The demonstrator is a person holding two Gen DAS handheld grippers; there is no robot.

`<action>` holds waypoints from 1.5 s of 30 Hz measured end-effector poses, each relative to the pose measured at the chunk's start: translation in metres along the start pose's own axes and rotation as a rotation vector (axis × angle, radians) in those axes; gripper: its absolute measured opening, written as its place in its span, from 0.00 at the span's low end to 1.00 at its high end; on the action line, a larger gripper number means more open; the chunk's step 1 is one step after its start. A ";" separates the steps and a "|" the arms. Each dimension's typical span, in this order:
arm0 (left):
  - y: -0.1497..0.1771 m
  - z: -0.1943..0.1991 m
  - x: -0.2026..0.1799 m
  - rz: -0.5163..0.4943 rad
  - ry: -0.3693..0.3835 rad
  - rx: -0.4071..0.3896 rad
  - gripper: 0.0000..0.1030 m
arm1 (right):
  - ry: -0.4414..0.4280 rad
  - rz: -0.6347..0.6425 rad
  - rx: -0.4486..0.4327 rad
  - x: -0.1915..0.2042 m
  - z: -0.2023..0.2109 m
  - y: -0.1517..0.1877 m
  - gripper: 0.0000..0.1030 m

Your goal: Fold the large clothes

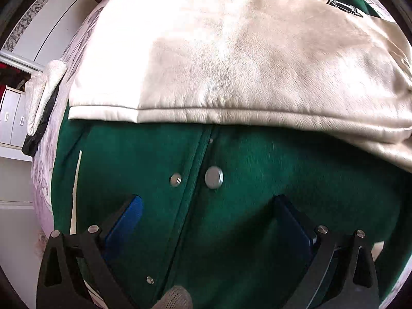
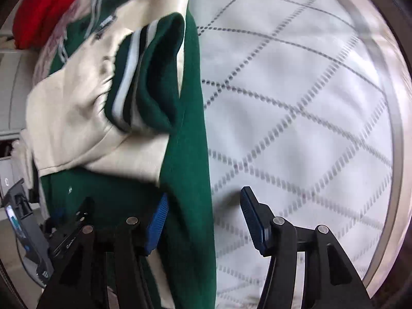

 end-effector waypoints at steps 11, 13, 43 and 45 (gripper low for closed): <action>-0.013 0.004 0.003 0.039 0.008 0.009 1.00 | -0.094 -0.167 -0.011 -0.085 0.037 -0.019 0.26; -0.020 0.002 0.010 0.038 0.006 -0.004 1.00 | -0.086 -0.079 -0.014 -0.073 0.045 -0.022 0.28; -0.009 0.015 0.091 0.205 -0.020 -0.034 1.00 | -0.107 -0.040 -0.146 -0.061 0.106 -0.042 0.63; -0.043 0.014 0.095 0.232 -0.038 -0.080 1.00 | -0.118 -0.067 -0.194 -0.058 0.102 -0.080 0.67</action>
Point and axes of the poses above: each gripper's, at about its wrist camera, not at the fingertips, and z roughly against the way its jaws point, x to its left, y to its underside, the point moved 9 cm from there along -z, roughly the way its jaws point, and after that the axes turned 6 degrees about z, right-handed, at the moved point
